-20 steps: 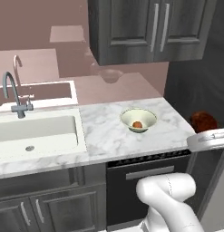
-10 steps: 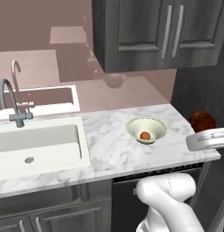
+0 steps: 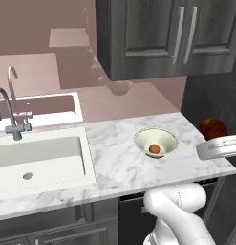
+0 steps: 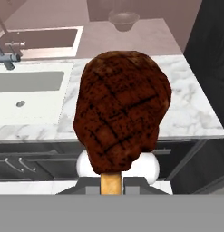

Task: Take the tangerine, steak, and orange from the freezer and place them in the bowl on the counter.

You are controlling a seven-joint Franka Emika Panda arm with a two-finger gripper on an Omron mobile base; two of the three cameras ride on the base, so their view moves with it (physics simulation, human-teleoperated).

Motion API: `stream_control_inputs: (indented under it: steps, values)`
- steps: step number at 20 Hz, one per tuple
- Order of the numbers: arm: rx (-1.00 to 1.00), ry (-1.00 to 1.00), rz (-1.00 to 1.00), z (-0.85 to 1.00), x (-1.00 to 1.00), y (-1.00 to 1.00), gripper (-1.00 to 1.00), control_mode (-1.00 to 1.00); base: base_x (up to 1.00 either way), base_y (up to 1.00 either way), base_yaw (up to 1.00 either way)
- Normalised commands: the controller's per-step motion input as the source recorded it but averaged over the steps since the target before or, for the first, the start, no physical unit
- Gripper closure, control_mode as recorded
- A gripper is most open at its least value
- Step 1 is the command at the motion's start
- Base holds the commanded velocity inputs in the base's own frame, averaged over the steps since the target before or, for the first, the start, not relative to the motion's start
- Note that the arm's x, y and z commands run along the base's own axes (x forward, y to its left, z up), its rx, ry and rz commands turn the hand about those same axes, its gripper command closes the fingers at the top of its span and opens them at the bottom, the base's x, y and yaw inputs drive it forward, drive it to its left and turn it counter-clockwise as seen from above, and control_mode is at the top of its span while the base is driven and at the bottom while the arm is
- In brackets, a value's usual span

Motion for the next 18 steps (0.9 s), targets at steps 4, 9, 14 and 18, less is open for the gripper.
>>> stream_control_inputs:
  steps: [4, 9, 14, 18]
  values:
    - [0.0, 0.0, 0.0, 0.0, 0.0, 0.0, 1.0, 1.0, 0.37, -0.07, -0.03]
    - [0.0, 0.0, 0.0, 0.0, 0.0, 0.0, 1.0, 1.0, 0.4, -0.08, -0.03]
    - [0.0, 0.0, 0.0, 0.0, 0.0, 0.0, 1.0, 1.0, 0.41, -0.1, -0.02]
    - [0.0, 0.0, 0.0, 0.0, 0.0, 0.0, 1.0, 1.0, 0.41, -0.11, 0.0]
